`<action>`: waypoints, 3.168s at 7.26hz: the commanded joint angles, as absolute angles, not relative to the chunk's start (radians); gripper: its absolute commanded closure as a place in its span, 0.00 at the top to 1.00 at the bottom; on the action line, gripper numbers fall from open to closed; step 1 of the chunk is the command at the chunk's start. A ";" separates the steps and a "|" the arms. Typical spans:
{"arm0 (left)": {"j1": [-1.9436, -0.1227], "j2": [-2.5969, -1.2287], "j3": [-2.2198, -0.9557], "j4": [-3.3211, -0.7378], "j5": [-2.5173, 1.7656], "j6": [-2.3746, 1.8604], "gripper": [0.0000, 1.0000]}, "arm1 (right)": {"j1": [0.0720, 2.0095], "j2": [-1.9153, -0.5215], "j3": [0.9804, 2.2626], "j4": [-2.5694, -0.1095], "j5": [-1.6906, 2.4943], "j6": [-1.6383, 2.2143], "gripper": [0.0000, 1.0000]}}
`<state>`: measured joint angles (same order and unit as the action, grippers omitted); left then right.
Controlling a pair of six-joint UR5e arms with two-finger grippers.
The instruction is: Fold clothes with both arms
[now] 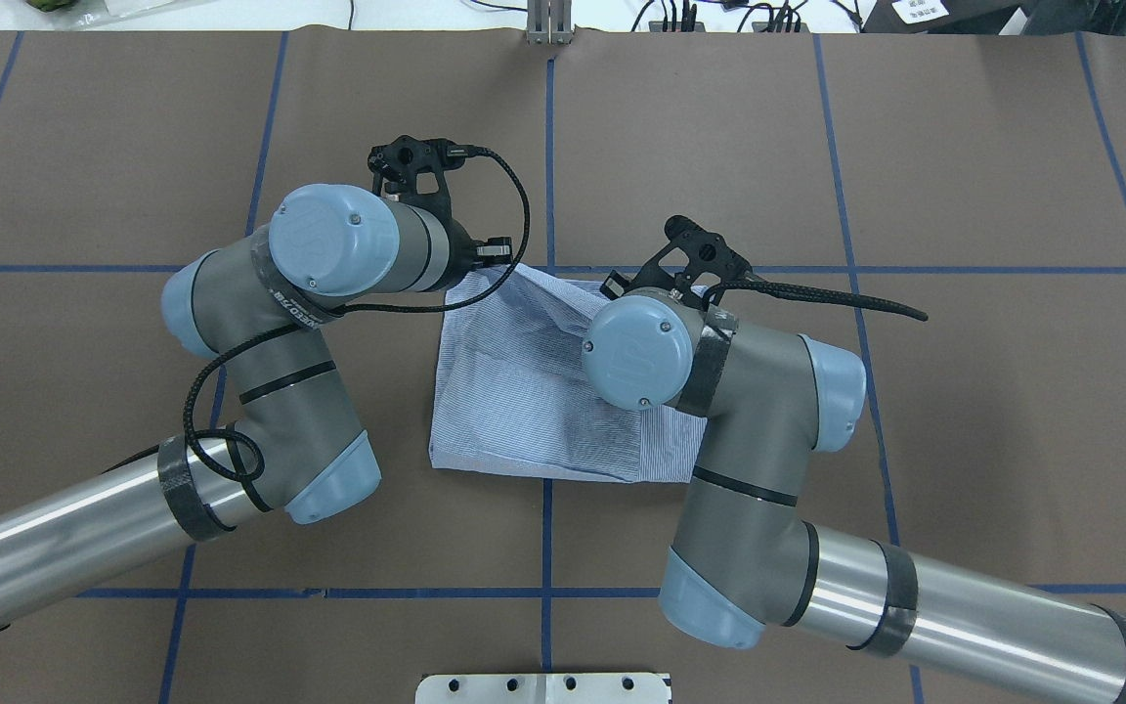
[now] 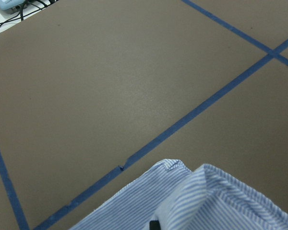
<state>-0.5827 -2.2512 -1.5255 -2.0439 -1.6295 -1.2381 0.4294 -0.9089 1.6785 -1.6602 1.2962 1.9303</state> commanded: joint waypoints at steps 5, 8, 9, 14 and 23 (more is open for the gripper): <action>-0.661 -2.203 -1.548 -2.085 -1.757 -0.938 1.00 | 0.552 -0.859 1.655 -1.618 1.551 1.708 1.00; -0.703 -2.128 -1.621 -2.086 -1.809 -0.848 1.00 | 0.442 -0.841 1.628 -1.617 1.445 1.689 1.00; -0.710 -2.114 -1.637 -2.083 -1.813 -0.844 1.00 | 0.477 -0.841 1.628 -1.620 1.457 1.608 1.00; -0.863 -1.782 -2.088 -1.782 -1.908 -0.493 1.00 | 0.935 -0.986 1.776 -1.744 1.956 1.040 1.00; -1.451 -1.465 -1.942 -1.628 -2.163 0.259 1.00 | 1.647 -1.739 1.851 -1.801 2.237 -0.259 1.00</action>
<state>-1.4112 -1.4874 -1.9658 -1.6725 -2.1567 0.2577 1.6055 -1.6311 1.8428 -1.8038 2.2387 -0.2147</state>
